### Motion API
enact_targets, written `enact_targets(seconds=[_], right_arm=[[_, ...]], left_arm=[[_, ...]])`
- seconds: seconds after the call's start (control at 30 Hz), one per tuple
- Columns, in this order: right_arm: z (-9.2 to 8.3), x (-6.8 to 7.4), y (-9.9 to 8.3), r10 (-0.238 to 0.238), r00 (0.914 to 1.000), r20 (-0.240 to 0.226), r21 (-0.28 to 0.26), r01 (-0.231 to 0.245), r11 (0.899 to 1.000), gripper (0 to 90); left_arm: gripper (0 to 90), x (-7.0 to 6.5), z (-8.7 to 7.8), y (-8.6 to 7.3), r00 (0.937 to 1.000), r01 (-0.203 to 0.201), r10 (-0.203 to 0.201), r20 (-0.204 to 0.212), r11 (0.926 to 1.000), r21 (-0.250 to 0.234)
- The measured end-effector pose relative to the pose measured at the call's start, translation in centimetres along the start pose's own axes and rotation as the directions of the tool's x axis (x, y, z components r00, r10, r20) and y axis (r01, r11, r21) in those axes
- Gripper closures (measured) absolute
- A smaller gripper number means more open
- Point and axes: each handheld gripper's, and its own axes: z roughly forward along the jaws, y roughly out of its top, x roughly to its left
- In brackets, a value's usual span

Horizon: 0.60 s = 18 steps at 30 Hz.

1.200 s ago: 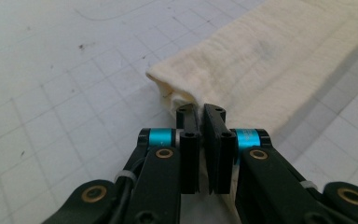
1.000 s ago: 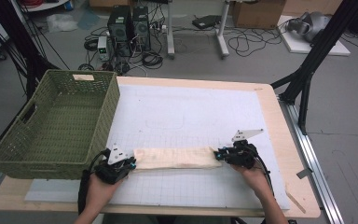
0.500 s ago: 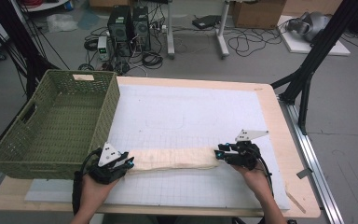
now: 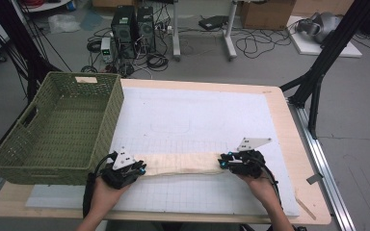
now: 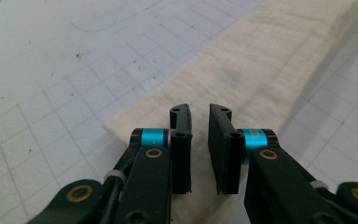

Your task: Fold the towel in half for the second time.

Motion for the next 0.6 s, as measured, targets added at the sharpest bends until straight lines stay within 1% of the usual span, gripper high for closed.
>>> enact_targets(seconds=[0.07,0.1,0.17,0.2,0.23,0.27,0.3,0.33,0.43,0.47,0.53,0.6], right_arm=[[-0.5,0.1,0.3,-0.007,1.0000,0.002,-0.024,0.007,1.000,71.5],[-0.6,0.3,0.3,-0.007,1.0000,-0.001,-0.028,0.007,1.000,71.5],[-0.4,0.5,0.4,-0.027,0.9996,-0.008,-0.027,0.027,0.999,72.0],[-0.3,0.8,0.4,-0.046,0.9989,0.009,-0.022,0.046,0.999,72.5],[-0.3,0.9,0.5,-0.060,0.9980,0.022,-0.031,0.061,0.998,74.2],[-0.4,0.8,0.6,-0.054,0.9985,0.012,-0.046,0.055,0.997,75.0],[-0.3,0.7,0.6,-0.046,0.9989,0.007,-0.045,0.047,0.998,75.1],[-0.2,0.6,0.5,-0.035,0.9994,-0.003,-0.030,0.035,0.999,75.0],[0.8,0.5,0.0,-0.029,0.9990,-0.035,0.030,0.030,0.999,75.0],[1.2,0.6,-0.2,-0.028,0.9988,-0.040,0.057,0.031,0.998,75.0],[1.9,0.4,-0.7,-0.035,0.9987,-0.038,0.104,0.039,0.994,75.1],[2.1,0.2,-0.9,-0.033,0.9988,-0.035,0.099,0.036,0.994,75.9]], left_arm=[[78.1,0.1,0.1,-0.1,1.0000,0.000,0.000,0.001,1.0000,0.008],[78.2,0.1,0.1,-0.2,1.0000,0.007,-0.008,0.001,0.9999,0.010],[79.1,0.1,0.2,-0.3,0.9999,0.010,-0.010,0.001,0.9999,0.013],[80.1,0.1,0.2,-0.4,1.0000,0.008,-0.008,0.004,0.9998,0.019],[80.6,0.1,0.3,-0.4,1.0000,0.008,-0.008,0.002,0.9998,0.019],[81.2,0.1,0.3,-0.5,0.9999,0.011,-0.011,0.001,0.9998,0.020],[81.4,0.2,0.3,-0.5,0.9999,0.011,-0.011,0.002,0.9997,0.020],[81.5,0.2,0.4,-0.6,0.9999,0.016,-0.016,0.003,0.9997,0.017],[81.9,0.3,0.4,-0.6,1.0000,0.007,-0.007,0.001,0.9998,0.018],[81.9,0.3,0.4,-0.7,1.0000,0.007,-0.007,0.000,0.9998,0.019],[81.9,0.3,0.3,-0.8,1.0000,0.006,-0.006,-0.004,0.9998,0.017],[81.9,0.3,0.3,-0.9,1.0000,0.009,-0.009,-0.001,0.9999,0.012]])
